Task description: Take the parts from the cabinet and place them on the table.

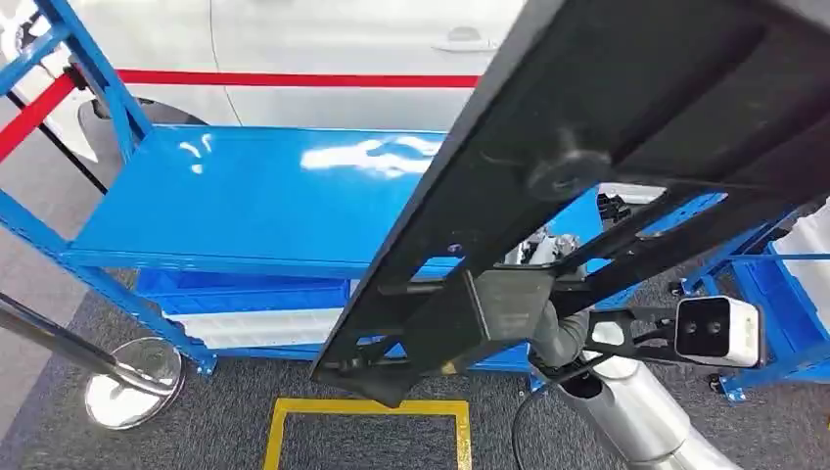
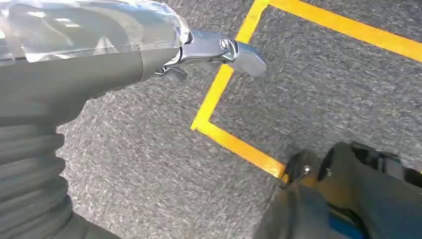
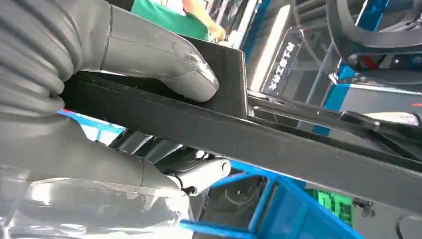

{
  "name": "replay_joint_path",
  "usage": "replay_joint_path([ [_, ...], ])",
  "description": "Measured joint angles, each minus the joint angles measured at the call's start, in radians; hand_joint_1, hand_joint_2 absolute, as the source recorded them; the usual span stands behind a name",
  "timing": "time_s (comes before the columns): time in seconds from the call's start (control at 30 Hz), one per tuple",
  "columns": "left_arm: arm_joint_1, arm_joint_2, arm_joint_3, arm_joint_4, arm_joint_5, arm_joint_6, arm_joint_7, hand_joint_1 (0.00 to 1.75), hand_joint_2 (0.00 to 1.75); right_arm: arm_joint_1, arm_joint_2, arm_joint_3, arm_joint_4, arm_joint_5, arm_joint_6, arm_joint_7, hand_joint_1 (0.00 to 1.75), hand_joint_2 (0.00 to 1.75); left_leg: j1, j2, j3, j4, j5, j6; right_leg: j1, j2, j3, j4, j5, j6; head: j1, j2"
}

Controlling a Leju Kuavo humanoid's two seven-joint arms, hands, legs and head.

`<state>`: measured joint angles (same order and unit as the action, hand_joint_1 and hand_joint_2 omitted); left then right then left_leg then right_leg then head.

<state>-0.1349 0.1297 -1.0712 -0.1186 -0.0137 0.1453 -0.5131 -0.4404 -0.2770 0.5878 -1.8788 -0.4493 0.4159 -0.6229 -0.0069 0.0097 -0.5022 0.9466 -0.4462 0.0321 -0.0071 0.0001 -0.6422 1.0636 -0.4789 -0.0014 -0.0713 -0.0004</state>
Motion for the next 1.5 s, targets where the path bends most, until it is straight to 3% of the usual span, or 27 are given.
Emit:
replay_joint_path([
  [0.1, 0.007, -0.008, 0.013, 0.0, 0.0, 0.012, -0.019, 0.0, 1.75, 0.122, 0.015, -0.073, -0.005, 0.093, 0.2, 0.0, 1.71, 1.75, 0.001, -0.003, -0.035, 0.004, 0.024, 0.003, -0.008, 0.0, -0.047, 0.202, -0.135, 0.012, 0.0, 0.0],
  [0.17, 0.019, -0.014, 0.029, 0.0, 0.0, 0.013, -0.032, 0.0, 1.75, 0.247, 0.056, -0.158, -0.024, 0.155, 0.35, -0.001, 1.71, 1.75, 0.004, -0.005, -0.062, 0.019, 0.032, -0.002, -0.014, 0.0, -0.029, 0.233, -0.104, 0.021, 0.0, 0.0],
  [0.23, 0.029, -0.019, 0.038, 0.0, 0.0, 0.012, -0.04, 0.0, 1.75, 0.334, 0.094, -0.237, -0.052, 0.178, 0.44, -0.001, 1.71, 1.75, 0.009, -0.004, -0.094, 0.047, 0.035, -0.009, -0.021, -0.002, 0.058, 0.111, -0.036, 0.03, 0.0, 0.0],
  [0.27, 0.028, -0.019, 0.044, 0.0, 0.0, 0.011, -0.043, 0.0, 1.75, 0.369, 0.111, -0.271, -0.065, 0.183, 0.476, -0.001, 1.71, 1.75, 0.009, -0.002, -0.108, 0.065, 0.034, -0.015, -0.026, -0.006, 0.116, 0.022, -0.032, 0.034, 0.0, 0.0],
  [0.3, 0.029, -0.019, 0.051, 0.0, 0.0, 0.01, -0.045, 0.0, 1.75, 0.402, 0.131, -0.31, -0.075, 0.186, 0.514, -0.001, 1.71, 1.75, 0.006, -0.002, -0.123, 0.077, 0.034, -0.022, -0.018, -0.005, 0.147, -0.025, -0.07, 0.031, 0.0, 0.0],
  [0.33, 0.029, -0.02, 0.052, 0.0, 0.0, 0.01, -0.046, 0.0, 1.75, 0.44, 0.144, -0.335, -0.082, 0.187, 0.537, -0.001, 1.71, 1.75, 0.005, -0.002, -0.123, 0.083, 0.036, -0.027, -0.014, -0.001, 0.136, -0.017, -0.061, 0.012, -0.001, 0.0],
  [0.43, 0.034, -0.021, 0.054, 0.0, 0.0, 0.007, -0.047, 0.0, 1.75, 0.505, 0.18, -0.43, -0.103, 0.194, 0.584, -0.001, 1.71, 1.75, 0.007, -0.003, -0.128, 0.085, 0.052, -0.048, -0.01, 0.0, 0.126, -0.018, -0.053, -0.011, -0.001, 0.0],
  [0.47, 0.036, -0.019, 0.055, 0.002, 0.0, 0.007, -0.047, 0.0, 1.75, 0.518, 0.193, -0.453, -0.108, 0.198, 0.585, -0.001, 1.71, 1.75, 0.013, -0.003, -0.135, 0.093, 0.043, -0.054, -0.016, -0.005, 0.116, -0.024, -0.04, -0.025, 0.0, 0.0],
  [0.5, 0.039, -0.019, 0.054, 0.002, 0.001, 0.007, -0.047, 0.0, 1.75, 0.528, 0.201, -0.468, -0.109, 0.2, 0.584, -0.001, 1.71, 1.75, 0.013, -0.003, -0.147, 0.119, -0.007, -0.059, -0.016, -0.003, 0.104, -0.025, -0.03, -0.031, -0.001, 0.0],
  [0.6, 0.039, -0.019, 0.054, 0.002, 0.0, 0.011, -0.044, 0.0, 1.75, 0.54, 0.22, -0.489, -0.111, 0.211, 0.566, -0.001, 1.71, 1.75, 0.018, -0.003, -0.189, 0.311, -0.167, -0.069, -0.012, -0.003, 0.068, -0.023, 0.0, -0.038, -0.001, 0.0],
  [0.63, 0.039, -0.019, 0.054, 0.002, 0.0, 0.015, -0.041, 0.0, 1.75, 0.539, 0.221, -0.493, -0.111, 0.211, 0.556, -0.001, 1.71, 1.75, 0.018, -0.003, -0.192, 0.363, -0.177, -0.07, -0.011, -0.003, 0.053, -0.022, 0.01, -0.037, -0.001, 0.0],
  [0.67, 0.039, -0.019, 0.054, 0.002, 0.0, 0.023, -0.032, 0.0, 1.75, 0.539, 0.221, -0.497, -0.111, 0.208, 0.541, -0.001, 1.71, 1.75, 0.018, -0.003, -0.179, 0.378, -0.158, -0.068, -0.01, -0.004, 0.039, -0.02, 0.02, -0.036, 0.0, 0.0],
  [0.77, 0.04, -0.021, 0.054, 0.002, 0.0, 0.049, -0.001, 0.0, 1.75, 0.519, 0.217, -0.508, -0.104, 0.185, 0.507, -0.001, 1.71, 1.75, 0.017, -0.004, -0.042, 0.217, -0.064, -0.054, -0.006, -0.004, 0.001, -0.018, 0.05, -0.031, -0.001, 0.0],
  [0.83, 0.038, -0.021, 0.054, 0.002, 0.0, 0.072, 0.024, 0.0, 1.75, 0.478, 0.195, -0.515, -0.089, 0.157, 0.476, -0.001, 1.71, 1.75, 0.006, -0.005, 0.071, 0.044, -0.101, -0.038, -0.003, -0.003, -0.009, -0.016, 0.065, -0.02, 0.0, 0.0],
  [0.87, 0.038, -0.022, 0.055, 0.002, 0.0, 0.084, 0.034, 0.0, 1.75, 0.45, 0.174, -0.516, -0.071, 0.14, 0.455, -0.001, 1.71, 1.75, 0.004, -0.005, 0.069, 0.038, -0.104, -0.038, -0.008, -0.004, -0.01, -0.022, 0.08, -0.012, -0.001, 0.0],
  [0.97, 0.045, -0.022, 0.058, 0.005, 0.0, 0.102, 0.055, 0.0, 1.75, 0.391, 0.12, -0.507, -0.029, 0.097, 0.363, -0.001, 1.71, 1.75, 0.001, -0.004, 0.051, 0.02, -0.068, -0.016, -0.011, -0.005, -0.018, -0.035, 0.106, 0.013, 0.0, 0.0],
  [1.03, 0.051, -0.023, 0.059, 0.005, 0.0, 0.106, 0.064, 0.0, 1.75, 0.342, 0.08, -0.48, -0.008, 0.077, 0.296, -0.001, 1.71, 1.75, 0.001, -0.006, 0.03, 0.014, -0.046, -0.005, -0.016, -0.003, -0.04, 0.015, 0.024, 0.015, 0.0, 0.0],
  [1.1, 0.053, -0.021, 0.061, 0.005, 0.0, 0.099, 0.077, 0.0, 1.75, 0.264, 0.033, -0.425, 0.011, 0.035, 0.194, -0.001, 1.71, 1.75, -0.002, -0.006, 0.004, 0.015, -0.025, 0.002, -0.016, -0.003, -0.08, 0.154, -0.085, 0.017, 0.0, 0.0],
  [1.13, 0.051, -0.019, 0.061, 0.005, 0.0, 0.094, 0.085, 0.0, 1.75, 0.205, 0.008, -0.385, 0.022, 0.003, 0.135, -0.001, 1.71, 1.75, -0.003, -0.007, -0.011, 0.018, -0.014, 0.002, -0.016, -0.003, -0.098, 0.226, -0.102, 0.019, 0.0, 0.0],
  [1.17, 0.048, -0.019, 0.061, 0.005, 0.0, 0.093, 0.091, 0.0, 1.75, 0.154, -0.029, -0.326, 0.032, -0.038, 0.062, -0.001, 1.71, 1.75, -0.003, -0.01, -0.026, 0.022, -0.005, 0.001, -0.016, -0.003, -0.099, 0.26, -0.084, 0.019, -0.001, 0.0],
  [1.2, 0.045, -0.006, 0.061, 0.005, 0.0, 0.082, 0.098, 0.0, 1.75, 0.107, -0.055, -0.278, 0.037, -0.067, 0.01, 0.002, 1.71, 1.75, -0.003, -0.017, -0.042, 0.027, 0.002, -0.001, -0.016, -0.003, -0.079, 0.251, -0.047, 0.018, 0.0, 0.0],
  [1.27, 0.042, -0.001, 0.058, 0.005, 0.0, 0.071, 0.105, 0.0, 1.75, 0.04, -0.084, -0.198, 0.037, -0.09, -0.069, 0.006, 1.71, 1.75, -0.002, -0.033, -0.062, 0.041, 0.011, -0.007, -0.016, 0.01, 0.017, 0.128, 0.012, 0.012, 0.0, 0.0],
  [1.3, 0.04, 0.001, 0.055, 0.005, 0.0, 0.068, 0.107, 0.0, 1.75, 0.015, -0.094, -0.167, 0.036, -0.093, -0.094, 0.007, 1.71, 1.75, 0.0, -0.041, -0.07, 0.05, 0.012, -0.009, -0.016, 0.043, 0.079, 0.033, 0.011, 0.006, 0.0, 0.0],
  [1.33, 0.035, 0.003, 0.053, 0.005, 0.0, 0.066, 0.11, 0.0, 1.75, -0.004, -0.108, -0.138, 0.035, -0.093, -0.116, 0.007, 1.71, 1.75, -0.004, -0.05, -0.085, 0.06, 0.013, -0.014, -0.018, 0.071, 0.113, -0.014, -0.019, 0.001, -0.001, 0.0],
  [1.43, 0.035, 0.017, 0.05, 0.006, 0.0, 0.064, 0.115, 0.0, 1.75, -0.034, -0.141, -0.082, 0.029, -0.094, -0.142, 0.007, 1.71, 1.75, 0.003, -0.083, -0.101, 0.065, 0.03, -0.036, -0.011, 0.041, 0.112, -0.034, -0.032, -0.005, 0.0, 0.0],
  [1.47, 0.037, 0.022, 0.049, 0.008, 0.0, 0.064, 0.115, 0.0, 1.75, -0.039, -0.145, -0.068, 0.029, -0.094, -0.144, 0.007, 1.71, 1.75, -0.002, -0.093, -0.106, 0.066, 0.033, -0.041, -0.023, 0.033, 0.111, -0.044, -0.026, -0.011, 0.0, 0.0],
  [1.5, 0.039, 0.024, 0.048, 0.01, -0.001, 0.064, 0.114, 0.0, 1.75, -0.046, -0.148, -0.056, 0.028, -0.094, -0.144, 0.007, 1.71, 1.75, 0.0, -0.066, -0.114, 0.078, 0.018, -0.047, -0.023, 0.019, 0.113, -0.048, -0.022, -0.015, -0.001, 0.0],
])
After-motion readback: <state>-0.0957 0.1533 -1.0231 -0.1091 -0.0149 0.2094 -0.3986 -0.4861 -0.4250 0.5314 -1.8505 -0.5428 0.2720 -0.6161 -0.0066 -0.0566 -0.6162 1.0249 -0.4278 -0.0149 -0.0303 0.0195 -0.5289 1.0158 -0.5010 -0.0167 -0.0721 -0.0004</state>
